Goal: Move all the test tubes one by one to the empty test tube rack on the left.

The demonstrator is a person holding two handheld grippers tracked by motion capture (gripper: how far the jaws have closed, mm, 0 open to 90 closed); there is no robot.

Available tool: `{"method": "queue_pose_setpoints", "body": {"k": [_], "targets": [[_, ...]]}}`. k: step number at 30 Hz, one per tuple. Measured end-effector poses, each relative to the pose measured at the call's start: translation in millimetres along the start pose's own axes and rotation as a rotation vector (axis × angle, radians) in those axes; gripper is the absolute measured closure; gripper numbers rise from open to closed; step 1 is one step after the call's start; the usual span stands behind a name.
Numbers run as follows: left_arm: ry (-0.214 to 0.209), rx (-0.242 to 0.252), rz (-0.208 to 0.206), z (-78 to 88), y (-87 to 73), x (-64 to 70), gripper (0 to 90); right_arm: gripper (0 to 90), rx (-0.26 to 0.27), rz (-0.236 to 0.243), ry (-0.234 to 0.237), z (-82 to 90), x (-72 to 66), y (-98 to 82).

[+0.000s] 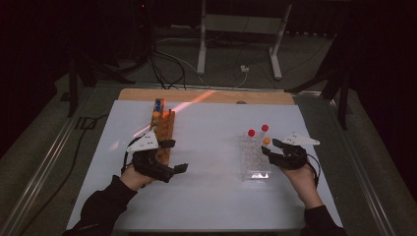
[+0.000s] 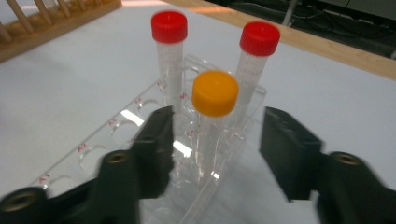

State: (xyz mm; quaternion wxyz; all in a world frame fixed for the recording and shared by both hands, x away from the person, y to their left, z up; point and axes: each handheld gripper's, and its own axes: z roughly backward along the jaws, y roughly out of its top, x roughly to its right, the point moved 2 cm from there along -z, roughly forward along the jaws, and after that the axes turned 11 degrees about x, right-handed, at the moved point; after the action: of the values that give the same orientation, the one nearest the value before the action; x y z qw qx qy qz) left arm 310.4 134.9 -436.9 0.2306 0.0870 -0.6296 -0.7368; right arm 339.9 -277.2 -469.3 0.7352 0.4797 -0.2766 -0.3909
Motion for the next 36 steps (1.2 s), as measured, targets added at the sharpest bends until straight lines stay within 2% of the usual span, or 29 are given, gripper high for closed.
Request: {"method": "queue_pose_setpoints", "body": {"k": [6, 11, 16, 25, 29, 32, 36], "targets": [[-0.002, -0.007, -0.002, -1.5, -1.0, 0.6, 2.6, 63.4, -0.023, 0.001, 0.029, -5.1, -1.7, -3.5], [-0.005, -0.014, -0.004, -2.5, -1.4, 1.5, 2.6, 72.5, -0.029, 0.001, 0.024, -7.9, -2.5, -4.0], [-0.006, -0.011, 0.001, -2.0, -1.4, 0.7, 2.6, 74.8, -0.017, 0.003, 0.024, -5.5, -1.6, -0.4], [-0.010, -0.010, -0.003, -1.5, -0.2, 1.4, 2.6, 75.0, 0.078, 0.007, 0.011, 19.7, -2.6, 23.0], [-0.014, -0.008, -0.005, -1.4, 0.9, 2.0, 2.6, 75.0, 0.114, 0.028, 0.003, 30.9, -6.8, 34.4], [-0.017, -0.006, -0.007, -1.3, 1.8, 3.3, 2.6, 75.0, 0.142, 0.050, 0.012, 37.5, -14.0, 43.7], [-0.026, 0.001, -0.011, -1.4, 4.0, 6.1, 2.6, 75.0, 0.169, 0.062, 0.063, 41.2, -28.1, 52.1]]}}
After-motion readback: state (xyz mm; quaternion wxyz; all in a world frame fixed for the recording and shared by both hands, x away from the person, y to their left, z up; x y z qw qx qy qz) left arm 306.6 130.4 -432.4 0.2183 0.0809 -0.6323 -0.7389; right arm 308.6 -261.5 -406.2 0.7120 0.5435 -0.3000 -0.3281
